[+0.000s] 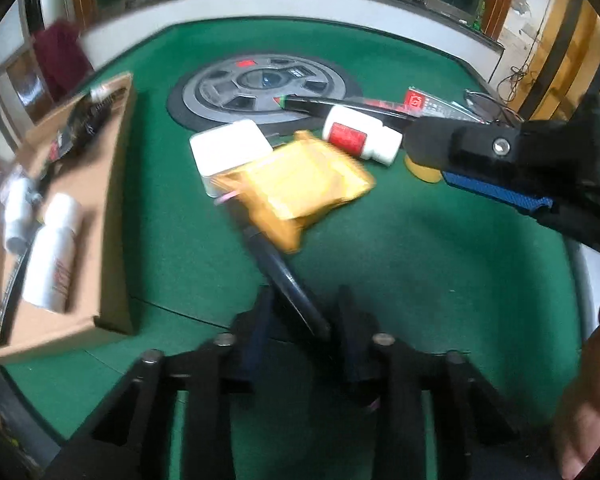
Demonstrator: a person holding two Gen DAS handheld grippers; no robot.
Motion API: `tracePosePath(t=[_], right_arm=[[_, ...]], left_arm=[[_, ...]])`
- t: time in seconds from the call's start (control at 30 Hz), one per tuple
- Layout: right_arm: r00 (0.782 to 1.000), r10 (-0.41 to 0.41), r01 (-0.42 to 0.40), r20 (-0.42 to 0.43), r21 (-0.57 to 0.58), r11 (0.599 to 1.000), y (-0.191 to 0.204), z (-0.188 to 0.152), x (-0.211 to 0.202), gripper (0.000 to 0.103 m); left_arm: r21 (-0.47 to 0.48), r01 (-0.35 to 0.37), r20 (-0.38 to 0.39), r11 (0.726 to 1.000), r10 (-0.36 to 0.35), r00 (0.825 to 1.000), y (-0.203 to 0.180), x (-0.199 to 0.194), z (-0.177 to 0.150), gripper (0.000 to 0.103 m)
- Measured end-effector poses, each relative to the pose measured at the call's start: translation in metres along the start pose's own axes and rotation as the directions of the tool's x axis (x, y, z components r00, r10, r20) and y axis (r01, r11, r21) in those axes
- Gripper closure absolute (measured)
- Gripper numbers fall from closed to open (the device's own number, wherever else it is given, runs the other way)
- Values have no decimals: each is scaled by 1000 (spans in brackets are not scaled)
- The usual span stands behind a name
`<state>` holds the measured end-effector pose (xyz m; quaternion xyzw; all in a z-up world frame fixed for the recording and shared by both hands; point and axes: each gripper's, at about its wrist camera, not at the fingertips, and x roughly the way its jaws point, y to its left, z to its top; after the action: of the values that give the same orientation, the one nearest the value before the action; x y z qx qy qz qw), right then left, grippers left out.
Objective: Organize objects
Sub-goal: 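Grasp the pink-capped black marker with the left tool, then grasp the yellow snack bag with the right tool while the left tool carries the marker toward the tray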
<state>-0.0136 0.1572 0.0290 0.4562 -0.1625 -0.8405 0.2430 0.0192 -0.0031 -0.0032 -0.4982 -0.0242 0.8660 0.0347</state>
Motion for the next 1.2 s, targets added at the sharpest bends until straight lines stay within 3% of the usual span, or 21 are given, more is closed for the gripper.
tracePosePath(t=[0.07,0.2,0.3,0.5,0.7,0.8,1.0,1.07,1.13,1.2], right_arm=[[1000,6,-6,-5,3,1000,-2,0,2,69],[1000,-1,1,-27,-23,1000,-1,-1,10,69],[998,-49,47,-35,-44,998,0,1,19,62],[993,-90,99,-74,127,987,-8,14,39,55],[974,-191,219,-120,304,927,-5,27,67,55],[957,-243,283,-156,335,899,-3,34,80,52],[919,-349,377,-183,150,914,22,43,97,34],[922,-337,363,-192,123,924,21,43,97,32],[914,-350,373,-206,84,924,19,42,92,32],[903,-374,389,-212,34,921,17,38,88,49]], left_arm=[[-13,2,7,1000,-2,1000,13,-3,-3,91],[-44,5,18,999,-4,1000,43,-13,-17,91],[-62,17,16,998,-16,1000,57,-17,-21,91],[-48,15,27,999,-14,1000,57,-15,-22,91],[-67,68,23,995,-67,997,65,-14,-19,91],[-58,66,27,996,-64,998,63,-14,-20,91],[-60,71,33,996,-69,997,63,-15,-21,91],[-60,66,34,996,-64,997,62,-16,-21,91],[-58,60,34,997,-58,998,61,-16,-21,91],[-55,50,34,997,-48,998,60,-15,-21,91]])
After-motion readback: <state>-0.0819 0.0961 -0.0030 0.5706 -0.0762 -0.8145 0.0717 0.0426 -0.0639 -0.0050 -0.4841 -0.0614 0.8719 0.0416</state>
